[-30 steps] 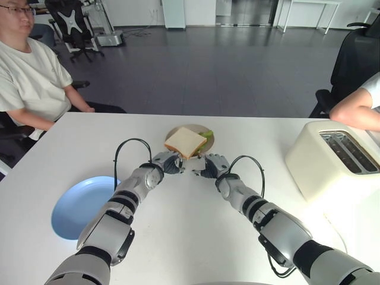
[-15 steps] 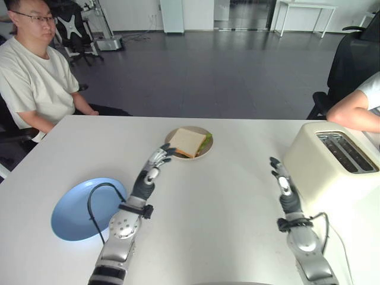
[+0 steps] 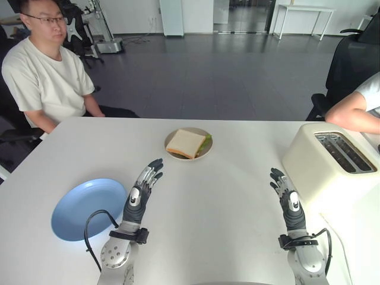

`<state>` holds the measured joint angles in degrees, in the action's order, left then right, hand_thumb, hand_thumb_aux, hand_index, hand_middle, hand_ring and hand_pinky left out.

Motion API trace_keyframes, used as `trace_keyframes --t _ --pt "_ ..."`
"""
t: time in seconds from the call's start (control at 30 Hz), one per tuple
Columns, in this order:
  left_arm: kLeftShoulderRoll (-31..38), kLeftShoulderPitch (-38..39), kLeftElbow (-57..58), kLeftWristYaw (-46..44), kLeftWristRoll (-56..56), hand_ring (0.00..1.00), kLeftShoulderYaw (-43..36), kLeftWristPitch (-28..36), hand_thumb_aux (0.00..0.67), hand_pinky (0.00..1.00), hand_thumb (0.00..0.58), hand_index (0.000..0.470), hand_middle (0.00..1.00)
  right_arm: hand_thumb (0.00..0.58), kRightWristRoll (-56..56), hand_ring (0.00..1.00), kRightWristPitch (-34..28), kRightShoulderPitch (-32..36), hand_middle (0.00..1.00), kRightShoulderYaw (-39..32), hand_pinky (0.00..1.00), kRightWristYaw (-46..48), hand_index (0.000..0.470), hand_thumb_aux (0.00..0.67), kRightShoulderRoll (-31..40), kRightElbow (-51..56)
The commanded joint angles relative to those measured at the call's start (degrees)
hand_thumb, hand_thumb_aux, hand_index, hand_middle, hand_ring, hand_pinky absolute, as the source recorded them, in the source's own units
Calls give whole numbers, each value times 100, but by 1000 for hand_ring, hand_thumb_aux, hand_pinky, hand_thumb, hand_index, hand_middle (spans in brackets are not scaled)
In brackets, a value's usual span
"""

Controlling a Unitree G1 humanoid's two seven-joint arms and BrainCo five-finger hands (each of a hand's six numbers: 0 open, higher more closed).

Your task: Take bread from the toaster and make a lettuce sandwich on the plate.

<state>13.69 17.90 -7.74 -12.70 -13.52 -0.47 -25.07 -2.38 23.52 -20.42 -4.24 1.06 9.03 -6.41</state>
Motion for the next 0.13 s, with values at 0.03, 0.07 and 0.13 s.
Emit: trace_keyframes --t 0.03,0.07,0.13 --pt "-101 101 -82 -30 223 0 -24 49 0 0 0 0 0 0 -42 0 -64 41 0 95 0 102 0 0 -65 -39" --pt "-130 108 -102 -30 254 0 -27 52 0 0 0 0 0 0 -48 0 -65 47 0 107 0 132 0 0 -71 -34" --pt "-168 115 -130 -46 290 0 -21 60 0 0 0 0 0 0 -87 0 -70 84 0 165 0 164 0 0 -97 28"
